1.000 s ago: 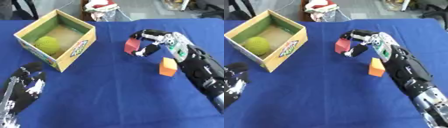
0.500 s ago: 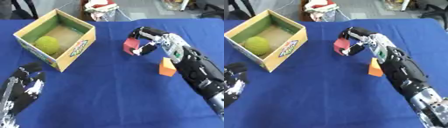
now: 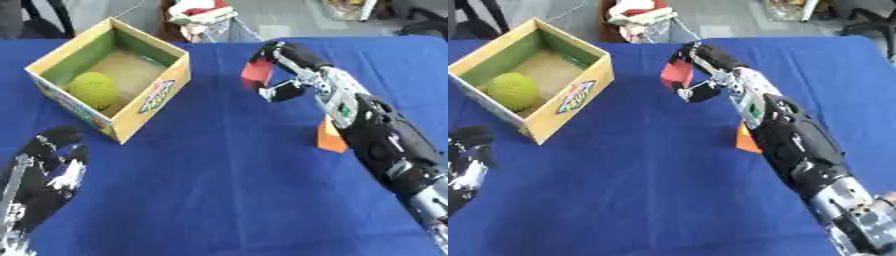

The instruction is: Pick up objects on the table and place them in the box.

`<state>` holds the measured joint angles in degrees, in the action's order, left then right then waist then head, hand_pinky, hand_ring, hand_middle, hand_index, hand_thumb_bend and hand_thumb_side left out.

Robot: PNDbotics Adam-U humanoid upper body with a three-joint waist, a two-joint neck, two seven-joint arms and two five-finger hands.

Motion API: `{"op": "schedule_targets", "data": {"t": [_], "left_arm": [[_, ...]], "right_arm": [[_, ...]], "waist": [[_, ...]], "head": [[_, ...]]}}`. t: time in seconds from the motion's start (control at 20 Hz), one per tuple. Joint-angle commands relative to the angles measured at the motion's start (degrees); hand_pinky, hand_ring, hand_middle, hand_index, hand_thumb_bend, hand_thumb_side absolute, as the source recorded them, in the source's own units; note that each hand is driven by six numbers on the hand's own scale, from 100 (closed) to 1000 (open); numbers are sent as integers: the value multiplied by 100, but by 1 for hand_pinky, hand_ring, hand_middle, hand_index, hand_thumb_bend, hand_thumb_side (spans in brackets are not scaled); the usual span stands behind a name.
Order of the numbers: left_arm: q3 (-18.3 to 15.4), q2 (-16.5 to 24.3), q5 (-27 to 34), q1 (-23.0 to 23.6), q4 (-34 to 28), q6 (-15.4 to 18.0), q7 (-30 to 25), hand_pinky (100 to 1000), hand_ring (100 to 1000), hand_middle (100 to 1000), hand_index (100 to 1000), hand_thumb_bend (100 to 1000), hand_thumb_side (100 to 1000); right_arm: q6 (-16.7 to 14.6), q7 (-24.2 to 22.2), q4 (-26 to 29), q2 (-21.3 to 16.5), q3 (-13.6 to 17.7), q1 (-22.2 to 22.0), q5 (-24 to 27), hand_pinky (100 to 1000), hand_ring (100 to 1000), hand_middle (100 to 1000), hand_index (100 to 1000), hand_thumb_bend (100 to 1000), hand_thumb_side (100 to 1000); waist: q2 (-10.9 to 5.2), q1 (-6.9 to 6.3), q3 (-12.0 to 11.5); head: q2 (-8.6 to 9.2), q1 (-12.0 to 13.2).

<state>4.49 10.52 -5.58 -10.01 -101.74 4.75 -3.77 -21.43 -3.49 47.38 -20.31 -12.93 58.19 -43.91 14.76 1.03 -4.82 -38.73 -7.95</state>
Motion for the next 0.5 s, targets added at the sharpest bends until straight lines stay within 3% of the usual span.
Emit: {"op": "schedule_targets", "data": {"t": [0.05, 0.3, 0.5], "left_arm": [[10, 84, 18, -38, -55, 11, -13, 547, 790, 745, 801, 208, 351], [36, 85, 16, -53, -54, 16, -43, 547, 790, 746, 802, 207, 352], [76, 94, 22, -86, -59, 22, -85, 547, 790, 746, 802, 207, 351]], "right_arm": [[-2, -25, 398, -23, -54, 277, 252, 711, 691, 529, 722, 100, 147], [10, -325, 723, 282, -180, 673, 490, 719, 696, 538, 731, 100, 148], [-77, -542, 676, 625, -189, 931, 309, 728, 704, 553, 750, 100, 152]], "waist": [[-118, 1, -13], [-130, 35, -115], [-124, 63, -293]], "head": [[24, -32], [40, -89], [73, -181]]}}
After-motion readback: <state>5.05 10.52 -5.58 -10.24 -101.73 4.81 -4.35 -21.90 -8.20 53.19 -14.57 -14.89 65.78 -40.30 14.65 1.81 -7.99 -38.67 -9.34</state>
